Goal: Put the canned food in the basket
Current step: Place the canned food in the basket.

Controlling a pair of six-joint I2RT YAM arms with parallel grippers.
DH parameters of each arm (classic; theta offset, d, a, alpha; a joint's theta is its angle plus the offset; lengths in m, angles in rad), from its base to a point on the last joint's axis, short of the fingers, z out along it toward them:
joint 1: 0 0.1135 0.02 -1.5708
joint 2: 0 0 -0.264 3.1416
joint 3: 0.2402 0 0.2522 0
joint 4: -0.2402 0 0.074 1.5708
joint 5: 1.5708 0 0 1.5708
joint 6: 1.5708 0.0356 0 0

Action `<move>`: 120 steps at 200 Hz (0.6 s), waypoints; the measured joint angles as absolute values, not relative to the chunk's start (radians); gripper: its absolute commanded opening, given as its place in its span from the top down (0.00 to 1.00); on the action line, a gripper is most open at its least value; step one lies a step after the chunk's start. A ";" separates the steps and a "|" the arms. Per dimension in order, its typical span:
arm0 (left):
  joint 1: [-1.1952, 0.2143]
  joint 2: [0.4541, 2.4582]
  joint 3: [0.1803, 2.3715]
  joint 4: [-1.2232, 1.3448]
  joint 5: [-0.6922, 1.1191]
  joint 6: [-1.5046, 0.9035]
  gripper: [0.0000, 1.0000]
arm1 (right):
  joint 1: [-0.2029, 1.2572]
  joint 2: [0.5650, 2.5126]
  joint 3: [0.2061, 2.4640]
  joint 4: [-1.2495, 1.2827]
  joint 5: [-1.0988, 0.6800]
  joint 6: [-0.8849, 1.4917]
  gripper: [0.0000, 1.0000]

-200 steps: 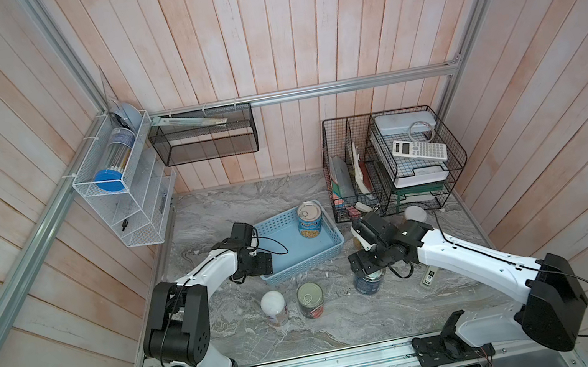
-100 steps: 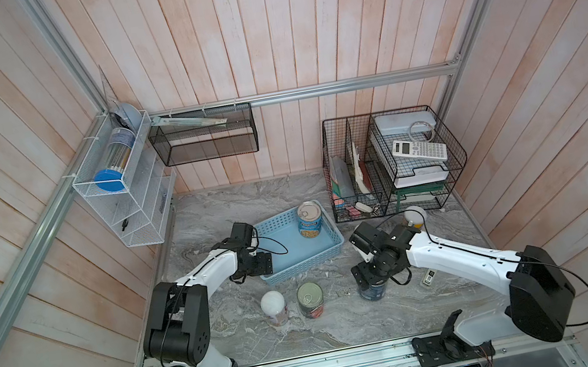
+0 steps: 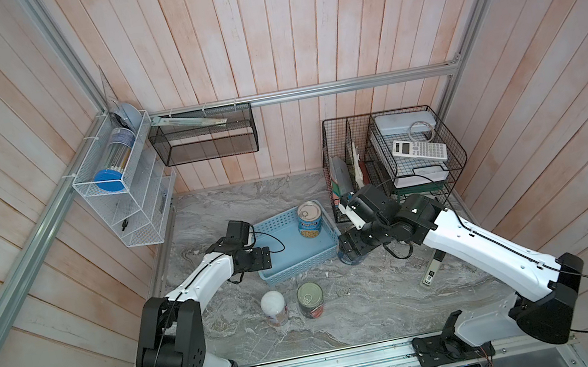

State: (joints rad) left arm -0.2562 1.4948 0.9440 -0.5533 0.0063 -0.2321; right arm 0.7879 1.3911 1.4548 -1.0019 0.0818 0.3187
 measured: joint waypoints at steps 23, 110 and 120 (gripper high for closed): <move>-0.229 1.353 0.926 -0.549 -0.071 -0.260 0.00 | 0.762 1.488 1.565 -0.989 0.068 0.269 0.36; -0.375 0.937 0.972 -0.630 -0.114 -0.364 0.00 | 0.704 1.869 1.748 -0.918 0.046 0.162 0.34; -0.414 0.931 0.962 -0.650 -0.120 -0.389 0.00 | 0.699 1.889 1.761 -0.920 0.043 0.155 0.34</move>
State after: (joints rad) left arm -0.4145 0.9314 0.9623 -0.6502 -0.1196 -0.3885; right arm 0.6991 1.8893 1.7615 -0.9195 0.0433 0.1551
